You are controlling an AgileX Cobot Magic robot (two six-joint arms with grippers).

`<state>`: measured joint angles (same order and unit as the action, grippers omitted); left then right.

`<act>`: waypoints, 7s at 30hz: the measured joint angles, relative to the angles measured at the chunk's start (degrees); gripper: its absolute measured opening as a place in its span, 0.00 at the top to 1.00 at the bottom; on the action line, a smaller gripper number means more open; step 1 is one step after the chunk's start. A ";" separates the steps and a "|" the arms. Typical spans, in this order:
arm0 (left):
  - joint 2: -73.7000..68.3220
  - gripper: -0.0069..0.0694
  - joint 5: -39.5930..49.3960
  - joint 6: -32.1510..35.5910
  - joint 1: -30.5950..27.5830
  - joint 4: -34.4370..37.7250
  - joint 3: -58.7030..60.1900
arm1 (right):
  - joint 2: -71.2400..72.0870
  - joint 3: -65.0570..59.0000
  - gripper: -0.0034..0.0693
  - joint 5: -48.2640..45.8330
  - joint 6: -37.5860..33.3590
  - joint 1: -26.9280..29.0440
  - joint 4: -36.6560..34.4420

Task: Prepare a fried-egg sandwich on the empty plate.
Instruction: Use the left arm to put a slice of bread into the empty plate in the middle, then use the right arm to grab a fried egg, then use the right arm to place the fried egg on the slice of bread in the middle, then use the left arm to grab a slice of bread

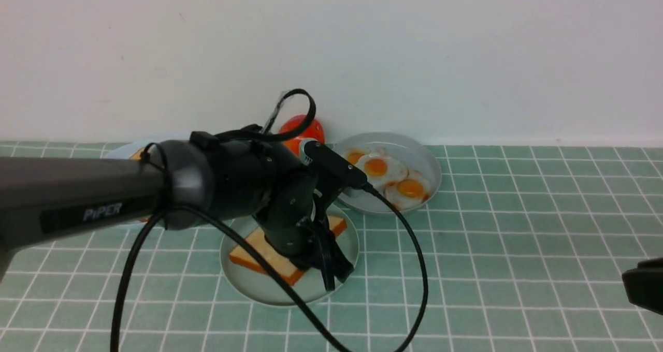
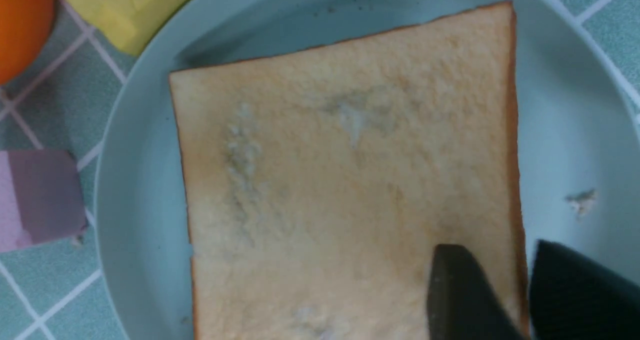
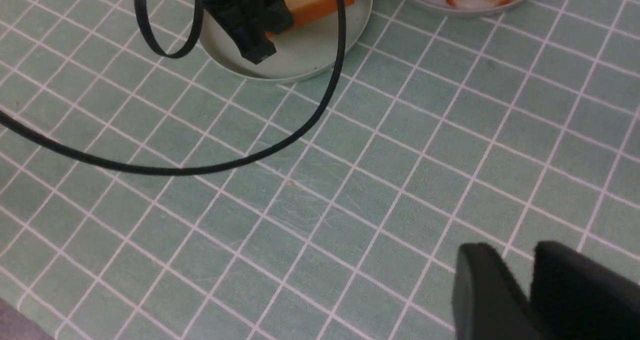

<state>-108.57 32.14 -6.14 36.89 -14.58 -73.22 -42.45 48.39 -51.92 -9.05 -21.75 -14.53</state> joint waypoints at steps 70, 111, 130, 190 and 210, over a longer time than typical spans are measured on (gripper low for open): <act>87.97 0.93 -13.12 -43.70 0.42 -10.80 48.82 | -101.33 76.46 0.49 6.80 -16.25 13.08 -31.03; 87.97 0.92 -13.18 -43.72 0.42 -10.80 48.82 | -103.88 77.06 0.74 2.40 -16.33 13.30 -32.83; 87.97 0.91 -13.18 -43.72 0.42 -11.48 48.82 | -96.69 77.06 0.91 -6.62 -18.72 15.34 -34.08; 87.97 0.89 -13.40 -40.68 0.42 -19.65 48.82 | -85.11 51.28 0.69 -0.49 -16.20 -1.80 -41.63; 81.02 0.90 -13.14 -40.74 0.42 -15.60 48.82 | -61.99 51.21 0.72 -15.63 -9.34 1.93 -13.51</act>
<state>-27.55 19.00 -46.87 37.31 -30.17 -24.40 -104.44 99.60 -67.55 -18.40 -19.82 -28.04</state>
